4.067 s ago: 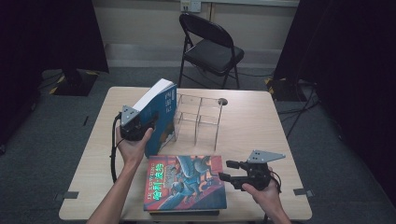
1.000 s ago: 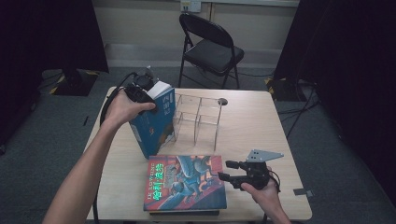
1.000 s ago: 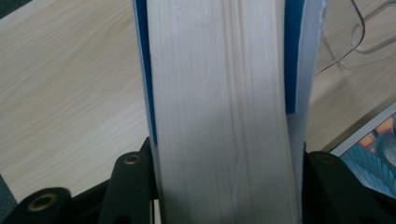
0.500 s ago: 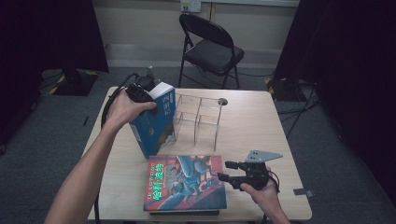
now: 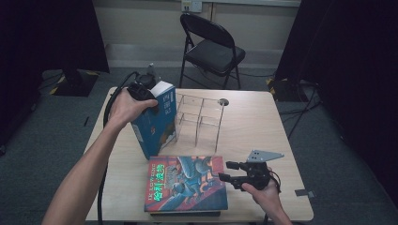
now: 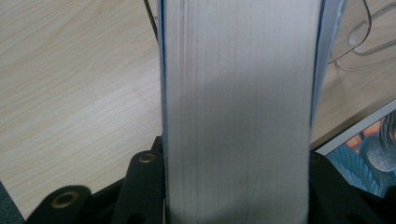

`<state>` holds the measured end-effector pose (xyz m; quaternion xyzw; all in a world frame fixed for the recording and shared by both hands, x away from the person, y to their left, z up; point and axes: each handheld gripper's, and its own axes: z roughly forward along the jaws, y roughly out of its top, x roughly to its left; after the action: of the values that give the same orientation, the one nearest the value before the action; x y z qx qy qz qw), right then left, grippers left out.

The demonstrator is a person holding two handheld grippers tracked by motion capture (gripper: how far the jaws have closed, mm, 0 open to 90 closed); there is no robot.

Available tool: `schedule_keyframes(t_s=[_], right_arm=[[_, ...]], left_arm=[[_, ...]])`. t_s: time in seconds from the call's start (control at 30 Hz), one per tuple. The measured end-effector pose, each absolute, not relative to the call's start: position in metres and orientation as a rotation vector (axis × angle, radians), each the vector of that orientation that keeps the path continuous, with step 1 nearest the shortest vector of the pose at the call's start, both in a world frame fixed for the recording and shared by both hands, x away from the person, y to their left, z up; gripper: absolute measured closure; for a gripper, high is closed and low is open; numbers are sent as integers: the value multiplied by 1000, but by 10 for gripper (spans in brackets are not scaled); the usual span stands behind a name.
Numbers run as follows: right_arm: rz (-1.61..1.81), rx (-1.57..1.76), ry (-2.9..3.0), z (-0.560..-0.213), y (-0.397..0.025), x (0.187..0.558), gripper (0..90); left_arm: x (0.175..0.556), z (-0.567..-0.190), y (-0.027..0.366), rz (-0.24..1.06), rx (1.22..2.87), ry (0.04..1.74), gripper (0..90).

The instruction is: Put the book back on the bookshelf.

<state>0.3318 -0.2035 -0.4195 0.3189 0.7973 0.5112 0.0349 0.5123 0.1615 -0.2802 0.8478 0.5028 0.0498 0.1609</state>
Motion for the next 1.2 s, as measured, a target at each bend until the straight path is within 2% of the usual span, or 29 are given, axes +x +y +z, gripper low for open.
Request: schedule_keyframes(t_s=[0.67,0.9,1.2], right_arm=[[1592,970,2464,-419,-202,333,396],[1590,950,2477,-419,-199,332,397],[1593,965,2474,-421,-204,333,399]], left_arm=[[537,-265,153,141,2373,1494,613],[554,-273,155,118,2342,1528,612],[565,-283,151,153,2373,1504,608]])
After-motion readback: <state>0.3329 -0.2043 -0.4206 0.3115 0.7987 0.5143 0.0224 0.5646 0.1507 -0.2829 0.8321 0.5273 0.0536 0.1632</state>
